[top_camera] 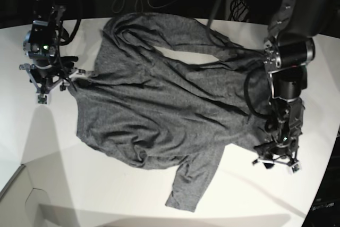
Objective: Layout the t-shirt on the table in an organized manner, then fold the t-shirt properly
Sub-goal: 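Grasp the shirt hem corners with both grippers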
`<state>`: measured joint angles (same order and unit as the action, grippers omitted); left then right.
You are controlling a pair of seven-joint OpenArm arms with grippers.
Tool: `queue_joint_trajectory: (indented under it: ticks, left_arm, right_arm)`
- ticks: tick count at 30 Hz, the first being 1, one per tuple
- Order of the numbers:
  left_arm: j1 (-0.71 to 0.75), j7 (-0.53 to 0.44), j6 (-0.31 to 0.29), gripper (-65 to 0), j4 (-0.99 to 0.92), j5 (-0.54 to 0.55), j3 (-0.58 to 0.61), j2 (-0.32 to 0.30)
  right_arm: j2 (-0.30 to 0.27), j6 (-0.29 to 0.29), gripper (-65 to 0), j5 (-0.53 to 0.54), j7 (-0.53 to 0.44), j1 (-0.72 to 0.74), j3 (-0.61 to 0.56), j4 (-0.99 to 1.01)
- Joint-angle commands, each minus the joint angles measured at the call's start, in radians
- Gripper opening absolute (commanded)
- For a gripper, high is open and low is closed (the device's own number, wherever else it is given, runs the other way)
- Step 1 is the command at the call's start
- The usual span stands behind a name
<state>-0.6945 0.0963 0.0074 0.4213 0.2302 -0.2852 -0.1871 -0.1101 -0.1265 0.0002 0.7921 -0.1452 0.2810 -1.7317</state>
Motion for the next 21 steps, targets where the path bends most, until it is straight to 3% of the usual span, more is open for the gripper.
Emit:
queue_joint_trajectory:
  ticks: [1,7,21]
  left_arm:
    - [-0.052,-0.050,-0.005,-33.4,-0.002,-0.018,0.001,-0.004]
    - [-0.080,-0.132,-0.004,-33.4,-0.097,-0.050,0.001,0.011]
    - [-0.050,-0.140,-0.004,-33.6,-0.137,-0.048,0.002,0.004]
  right_arm:
    - [-0.009,0.004,-35.2,-0.001,-0.026,0.012,0.004,-0.017]
    - [-0.009,0.004,-35.2,-0.001,-0.026,0.011,0.004,-0.017]
    - [-0.010,0.004,-35.2,-0.001,-0.026,-0.003,0.004,-0.018]
